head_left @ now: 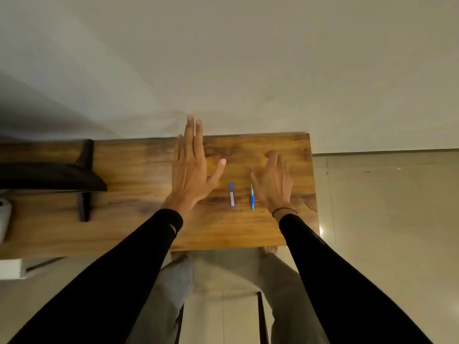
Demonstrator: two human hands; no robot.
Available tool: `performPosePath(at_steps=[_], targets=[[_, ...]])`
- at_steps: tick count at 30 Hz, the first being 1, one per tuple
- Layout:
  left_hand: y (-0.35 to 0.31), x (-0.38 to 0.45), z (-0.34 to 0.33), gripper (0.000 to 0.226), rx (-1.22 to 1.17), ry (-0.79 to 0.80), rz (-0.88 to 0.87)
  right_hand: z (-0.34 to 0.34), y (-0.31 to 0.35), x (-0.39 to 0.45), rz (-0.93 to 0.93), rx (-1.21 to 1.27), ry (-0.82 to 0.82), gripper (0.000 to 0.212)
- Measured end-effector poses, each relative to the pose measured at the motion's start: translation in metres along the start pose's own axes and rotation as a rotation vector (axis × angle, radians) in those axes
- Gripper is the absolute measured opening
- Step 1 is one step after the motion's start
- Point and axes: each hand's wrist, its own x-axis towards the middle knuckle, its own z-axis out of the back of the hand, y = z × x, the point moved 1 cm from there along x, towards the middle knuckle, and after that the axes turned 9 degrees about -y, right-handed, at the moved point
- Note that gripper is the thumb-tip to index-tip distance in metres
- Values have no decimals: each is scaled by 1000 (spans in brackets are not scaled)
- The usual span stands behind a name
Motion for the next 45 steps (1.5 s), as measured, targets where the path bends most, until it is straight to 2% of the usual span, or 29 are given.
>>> performPosePath(at_steps=[4,8,11,13,19,22,26,32,35,39,45], targets=[[-1,-26,-41,90,-104,-24,141,-41,-14,0,-140,-39,180,34],[4,-60,-70,61,-134,-80,178,-55,-30,6,-162,39,191,24],[2,-82,-83,46,-235,-74,201,-56,-38,8,-186,132,134,34],[-4,-88,-87,45,-299,-70,190,-57,-38,6,-196,179,104,35],[-21,-84,-93,50,-395,-40,146,-63,-38,-5,-291,500,71,14],[-23,-82,-95,52,-393,-12,110,-68,-37,-10,-306,644,29,13],[-18,-76,-96,43,-426,-48,94,-71,-35,-8,-342,862,9,14],[-20,-77,-100,38,-414,-26,61,-67,-27,-7,-242,999,19,9],[-15,-68,-101,24,-408,-105,48,-54,-27,-4,-179,1072,24,12],[-11,-64,-97,21,-438,-191,54,-38,-29,-5,-137,1144,9,12],[-10,-67,-100,22,-461,-188,61,-32,-35,0,-18,1042,-59,8]])
